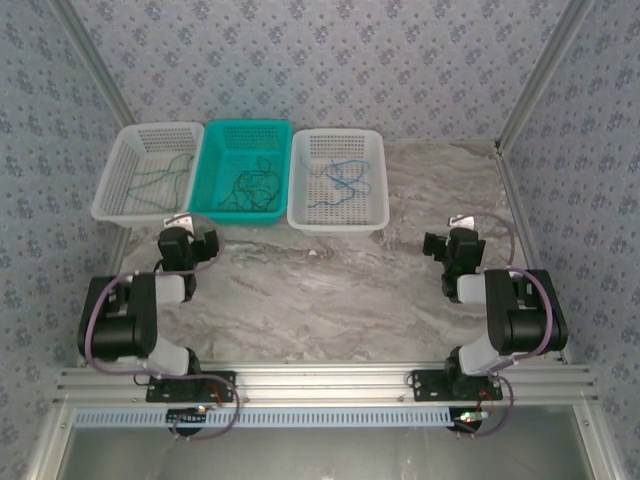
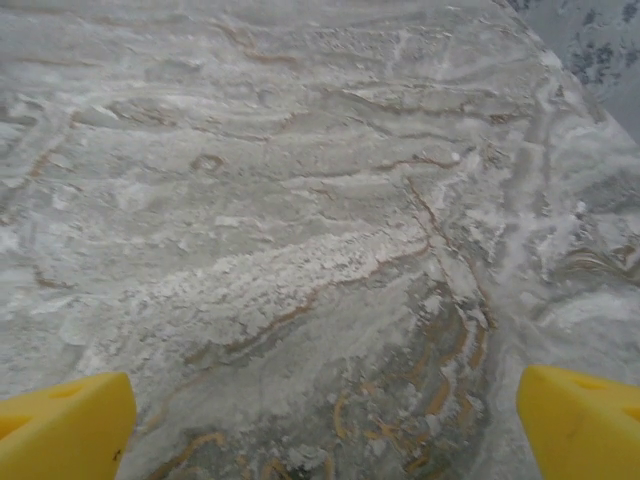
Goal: Untangle the cables
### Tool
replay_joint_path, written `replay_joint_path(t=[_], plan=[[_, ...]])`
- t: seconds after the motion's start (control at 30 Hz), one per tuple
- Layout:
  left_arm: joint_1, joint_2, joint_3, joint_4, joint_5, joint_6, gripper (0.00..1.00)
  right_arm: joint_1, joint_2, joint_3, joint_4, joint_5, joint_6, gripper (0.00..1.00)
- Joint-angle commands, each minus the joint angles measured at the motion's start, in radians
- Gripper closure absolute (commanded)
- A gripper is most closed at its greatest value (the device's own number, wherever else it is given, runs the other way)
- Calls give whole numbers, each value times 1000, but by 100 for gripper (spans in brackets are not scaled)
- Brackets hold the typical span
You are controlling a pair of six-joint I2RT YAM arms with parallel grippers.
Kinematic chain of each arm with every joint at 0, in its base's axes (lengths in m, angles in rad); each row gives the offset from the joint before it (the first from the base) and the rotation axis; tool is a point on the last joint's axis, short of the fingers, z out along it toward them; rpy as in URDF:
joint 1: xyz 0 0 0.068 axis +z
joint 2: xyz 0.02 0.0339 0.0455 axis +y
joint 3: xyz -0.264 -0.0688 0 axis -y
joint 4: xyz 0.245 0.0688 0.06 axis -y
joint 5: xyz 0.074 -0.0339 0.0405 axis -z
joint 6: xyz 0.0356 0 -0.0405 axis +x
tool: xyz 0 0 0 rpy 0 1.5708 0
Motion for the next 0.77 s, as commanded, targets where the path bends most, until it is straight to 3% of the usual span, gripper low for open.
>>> replay_joint_path(t=[0.0,0.07,0.1,0.43,0.53,0.73], plan=[[3,19,-9,173,129,27,1,-1,3,0,105,-55,-32,0],[0,-2,17,83,122,32,1,13,-4,-8,120,27,-18,0],[-11,16,4,146,93,35,1,9,-3,-11,130,28,-13,0],[-21,8,11,117,70,36,1,10,-4,-6,121,19,-19,0],[-19,8,12,112,69,34,0,2,-1,6,98,-59,-33,0],[-20,8,12,112,70,36,1,-3,-4,2,104,-64,-33,0]])
